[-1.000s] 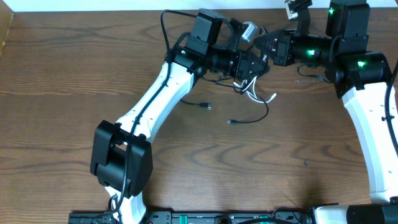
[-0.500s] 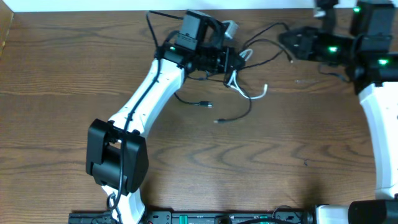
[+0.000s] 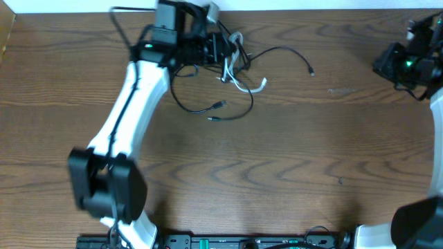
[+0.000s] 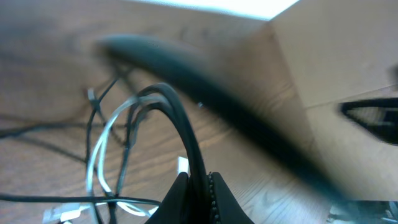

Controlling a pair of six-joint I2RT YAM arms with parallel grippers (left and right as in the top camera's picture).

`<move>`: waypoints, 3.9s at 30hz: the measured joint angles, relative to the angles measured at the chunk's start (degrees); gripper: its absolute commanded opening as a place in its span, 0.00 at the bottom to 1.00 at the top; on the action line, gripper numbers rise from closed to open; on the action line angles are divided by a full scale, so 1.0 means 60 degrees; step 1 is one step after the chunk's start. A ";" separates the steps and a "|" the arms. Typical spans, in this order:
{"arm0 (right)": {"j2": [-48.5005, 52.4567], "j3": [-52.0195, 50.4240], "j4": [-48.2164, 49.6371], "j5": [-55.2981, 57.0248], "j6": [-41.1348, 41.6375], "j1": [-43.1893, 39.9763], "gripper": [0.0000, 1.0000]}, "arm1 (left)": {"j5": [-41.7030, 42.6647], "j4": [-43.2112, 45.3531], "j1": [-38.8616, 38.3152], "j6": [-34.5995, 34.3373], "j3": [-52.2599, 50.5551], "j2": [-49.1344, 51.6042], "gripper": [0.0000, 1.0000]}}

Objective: Untangle cables

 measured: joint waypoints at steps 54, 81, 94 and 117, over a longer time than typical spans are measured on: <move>0.1548 -0.0102 0.2900 -0.2251 -0.1439 0.6204 0.68 | -0.1708 -0.2484 -0.0157 -0.3479 0.0004 -0.0816 0.08; 0.1956 -0.0102 0.3566 -0.2441 -0.1133 0.6564 0.64 | -0.1741 -0.2641 -0.0157 -0.4215 0.0004 -0.0816 0.08; 0.1956 -0.0102 0.3603 -0.2845 -0.1133 0.6415 0.63 | -0.1741 -0.2758 -0.0157 -0.4215 0.0004 -0.0816 0.08; 0.2251 -0.0102 0.3974 -0.0419 0.0601 0.6849 0.01 | -0.1483 -0.2739 -0.0441 -0.4244 0.0004 -0.0798 0.08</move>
